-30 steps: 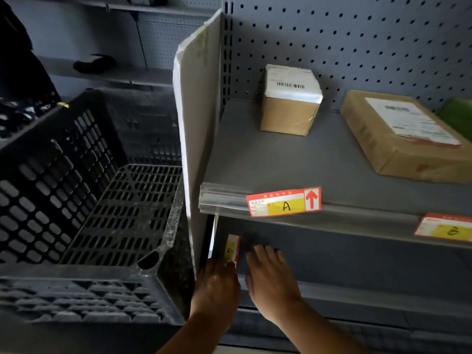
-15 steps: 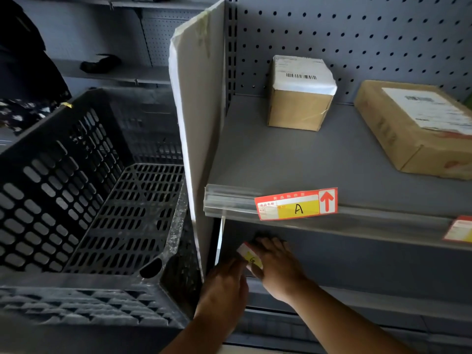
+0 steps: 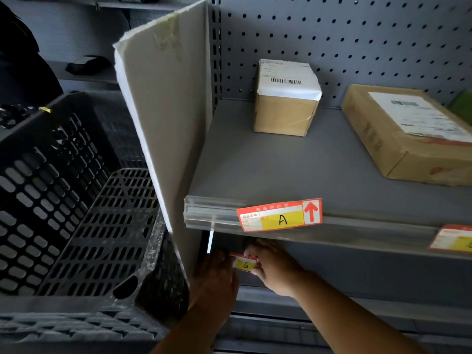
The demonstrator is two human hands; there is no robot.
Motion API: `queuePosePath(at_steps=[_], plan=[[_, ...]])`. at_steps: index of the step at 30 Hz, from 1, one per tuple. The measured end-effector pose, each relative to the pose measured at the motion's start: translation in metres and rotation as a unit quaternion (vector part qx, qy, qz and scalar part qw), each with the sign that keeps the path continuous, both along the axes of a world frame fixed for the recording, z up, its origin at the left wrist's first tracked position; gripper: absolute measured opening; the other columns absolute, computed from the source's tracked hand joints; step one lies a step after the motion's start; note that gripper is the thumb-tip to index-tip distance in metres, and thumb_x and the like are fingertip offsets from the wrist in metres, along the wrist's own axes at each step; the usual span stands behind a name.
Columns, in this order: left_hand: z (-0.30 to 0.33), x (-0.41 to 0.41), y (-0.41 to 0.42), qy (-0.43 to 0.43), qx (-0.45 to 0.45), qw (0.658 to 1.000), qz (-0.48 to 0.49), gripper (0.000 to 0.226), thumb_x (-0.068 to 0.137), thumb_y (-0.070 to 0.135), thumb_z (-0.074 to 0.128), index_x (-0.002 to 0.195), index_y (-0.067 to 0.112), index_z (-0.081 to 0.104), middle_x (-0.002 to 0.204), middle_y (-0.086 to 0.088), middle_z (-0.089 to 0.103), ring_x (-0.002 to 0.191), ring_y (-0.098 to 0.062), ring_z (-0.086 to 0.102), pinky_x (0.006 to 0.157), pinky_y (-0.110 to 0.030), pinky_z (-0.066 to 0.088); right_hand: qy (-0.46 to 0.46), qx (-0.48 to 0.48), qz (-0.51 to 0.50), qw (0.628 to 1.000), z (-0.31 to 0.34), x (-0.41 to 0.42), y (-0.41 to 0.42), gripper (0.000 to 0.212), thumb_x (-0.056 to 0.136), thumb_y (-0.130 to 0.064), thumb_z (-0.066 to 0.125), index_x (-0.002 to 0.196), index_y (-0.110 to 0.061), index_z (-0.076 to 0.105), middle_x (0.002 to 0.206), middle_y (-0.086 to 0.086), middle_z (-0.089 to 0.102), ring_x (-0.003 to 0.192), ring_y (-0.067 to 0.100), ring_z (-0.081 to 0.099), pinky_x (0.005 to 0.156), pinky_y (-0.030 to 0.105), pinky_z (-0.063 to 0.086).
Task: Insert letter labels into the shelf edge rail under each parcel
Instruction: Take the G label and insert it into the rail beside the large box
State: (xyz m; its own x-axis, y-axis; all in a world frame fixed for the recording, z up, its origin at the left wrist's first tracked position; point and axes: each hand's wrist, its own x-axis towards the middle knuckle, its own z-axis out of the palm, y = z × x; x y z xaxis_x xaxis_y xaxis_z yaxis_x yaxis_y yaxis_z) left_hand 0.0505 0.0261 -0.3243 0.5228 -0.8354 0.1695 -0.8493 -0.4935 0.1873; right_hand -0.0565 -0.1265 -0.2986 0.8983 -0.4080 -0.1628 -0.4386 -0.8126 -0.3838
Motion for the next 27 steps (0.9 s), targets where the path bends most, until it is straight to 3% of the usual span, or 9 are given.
queuePosePath(at_steps=[7, 10, 13, 16, 20, 22, 24, 27], plan=[[0.004, 0.004, -0.007, 0.006, -0.005, 1.000, -0.009, 0.047, 0.066, 0.027, 0.083, 0.110, 0.029, 0.068, 0.108, 0.000, 0.066, 0.095, -0.024, 0.063, 0.076, -0.039, 0.056, -0.006, 0.030, -0.009, 1.000, -0.001, -0.002, 0.000, 0.037, 0.092, -0.023, 0.071, 0.118, -0.035, 0.047, 0.135, -0.007, 0.044, 0.129, 0.014, 0.039, 0.103, 0.033, 0.043], [0.006, 0.002, -0.005, 0.021, -0.012, 1.000, -0.012, 0.042, 0.068, 0.026, 0.084, 0.106, 0.028, 0.068, 0.104, 0.002, 0.067, 0.089, -0.022, 0.065, 0.073, -0.038, 0.056, -0.046, 0.045, -0.019, 0.998, -0.003, -0.005, 0.007, 0.035, 0.093, -0.018, 0.069, 0.115, -0.034, 0.047, 0.134, -0.008, 0.045, 0.126, 0.011, 0.042, 0.100, 0.029, 0.045], [0.015, 0.002, -0.005, 0.061, -0.052, 0.997, -0.012, 0.033, 0.074, 0.025, 0.081, 0.103, 0.027, 0.064, 0.098, 0.000, 0.065, 0.082, -0.022, 0.064, 0.071, -0.038, 0.055, -0.084, 0.063, -0.037, 0.994, 0.002, -0.009, 0.012, 0.022, 0.096, -0.017, 0.064, 0.105, -0.032, 0.051, 0.119, -0.007, 0.054, 0.107, 0.014, 0.055, 0.085, 0.026, 0.048], [0.032, 0.000, -0.001, 0.077, -0.056, 0.995, -0.029, 0.021, 0.080, 0.027, 0.078, 0.095, 0.028, 0.063, 0.092, 0.004, 0.063, 0.075, -0.017, 0.064, 0.067, -0.037, 0.055, -0.101, 0.050, -0.047, 0.993, 0.015, -0.021, 0.017, 0.013, 0.097, -0.020, 0.062, 0.101, -0.031, 0.056, 0.106, -0.009, 0.062, 0.092, 0.011, 0.055, 0.071, 0.019, 0.039], [0.078, -0.017, 0.014, 0.082, 0.007, 0.994, -0.071, 0.015, 0.096, 0.041, 0.057, 0.103, 0.028, 0.061, 0.097, 0.011, 0.064, 0.088, -0.010, 0.062, 0.076, -0.027, 0.055, -0.103, 0.053, -0.041, 0.992, 0.050, -0.045, 0.030, 0.015, 0.095, -0.021, 0.066, 0.097, -0.032, 0.057, 0.101, -0.010, 0.066, 0.089, 0.009, 0.059, 0.073, 0.018, 0.042], [0.104, -0.024, 0.022, 0.057, 0.032, 0.994, -0.085, 0.018, 0.095, 0.042, 0.055, 0.092, 0.026, 0.062, 0.084, 0.010, 0.066, 0.079, -0.011, 0.064, 0.066, -0.026, 0.055, -0.093, 0.048, -0.026, 0.994, 0.074, -0.056, 0.038, 0.014, 0.094, -0.023, 0.067, 0.097, -0.031, 0.055, 0.100, -0.010, 0.066, 0.089, 0.010, 0.060, 0.075, 0.024, 0.049], [0.126, -0.027, 0.030, 0.046, 0.017, 0.993, -0.103, 0.019, 0.077, 0.043, 0.067, 0.072, 0.025, 0.060, 0.065, 0.012, 0.062, 0.062, -0.009, 0.062, 0.051, -0.021, 0.050, -0.095, 0.037, -0.014, 0.995, 0.096, -0.068, 0.046, 0.013, 0.094, -0.025, 0.065, 0.097, -0.031, 0.053, 0.097, -0.012, 0.065, 0.088, 0.008, 0.059, 0.077, 0.030, 0.051], [0.160, -0.031, 0.040, -0.009, -0.006, 0.993, -0.115, 0.017, 0.069, 0.043, 0.062, 0.064, 0.028, 0.055, 0.060, 0.013, 0.056, 0.058, -0.005, 0.057, 0.048, -0.020, 0.043, -0.096, 0.011, 0.003, 0.995, 0.128, -0.085, 0.056, 0.011, 0.094, -0.029, 0.060, 0.099, -0.034, 0.051, 0.098, -0.014, 0.061, 0.089, 0.006, 0.058, 0.079, 0.033, 0.051]])
